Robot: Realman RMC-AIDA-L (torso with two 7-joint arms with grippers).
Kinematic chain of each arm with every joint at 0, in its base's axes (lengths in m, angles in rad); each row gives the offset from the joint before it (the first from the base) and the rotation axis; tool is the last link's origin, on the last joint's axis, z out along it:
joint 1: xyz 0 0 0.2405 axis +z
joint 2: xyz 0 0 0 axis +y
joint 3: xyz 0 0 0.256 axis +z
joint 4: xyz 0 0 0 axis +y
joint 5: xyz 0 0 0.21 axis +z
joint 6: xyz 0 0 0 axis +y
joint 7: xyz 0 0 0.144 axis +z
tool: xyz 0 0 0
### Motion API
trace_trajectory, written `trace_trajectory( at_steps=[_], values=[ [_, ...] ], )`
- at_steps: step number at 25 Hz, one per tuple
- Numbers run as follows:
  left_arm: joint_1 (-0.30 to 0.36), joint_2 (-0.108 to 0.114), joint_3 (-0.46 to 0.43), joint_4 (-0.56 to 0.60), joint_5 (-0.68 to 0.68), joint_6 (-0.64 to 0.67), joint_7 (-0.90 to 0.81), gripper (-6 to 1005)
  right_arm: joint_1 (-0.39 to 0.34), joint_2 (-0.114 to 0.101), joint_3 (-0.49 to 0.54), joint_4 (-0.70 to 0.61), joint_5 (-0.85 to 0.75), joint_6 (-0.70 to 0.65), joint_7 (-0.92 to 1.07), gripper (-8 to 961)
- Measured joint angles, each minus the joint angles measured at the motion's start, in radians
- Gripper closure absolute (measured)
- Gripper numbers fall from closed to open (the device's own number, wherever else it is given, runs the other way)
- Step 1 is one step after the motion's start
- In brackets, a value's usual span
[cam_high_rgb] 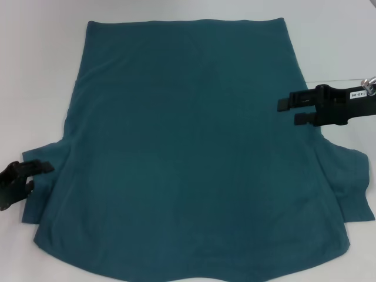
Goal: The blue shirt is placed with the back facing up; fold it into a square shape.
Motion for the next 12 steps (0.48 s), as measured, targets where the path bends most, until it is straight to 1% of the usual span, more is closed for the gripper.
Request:
trace_trajectory(
  at_steps=[3,6,12],
  values=[
    [-0.002,0.003,0.002,0.002,0.002,0.0,0.004,274,-0.001,0.0,0.001,0.0,0.0,0.003,-0.001,224],
    [-0.003,0.006,0.002,0.002,0.007,0.001,0.005,468,-0.002,0.0,0.002,-0.001,0.0,0.003,0.0,224],
    [-0.006,0.007,0.002,0.003,0.026,-0.002,0.007,746,-0.004,-0.002,0.004,-0.001,0.002,0.003,0.001,225]
  ],
)
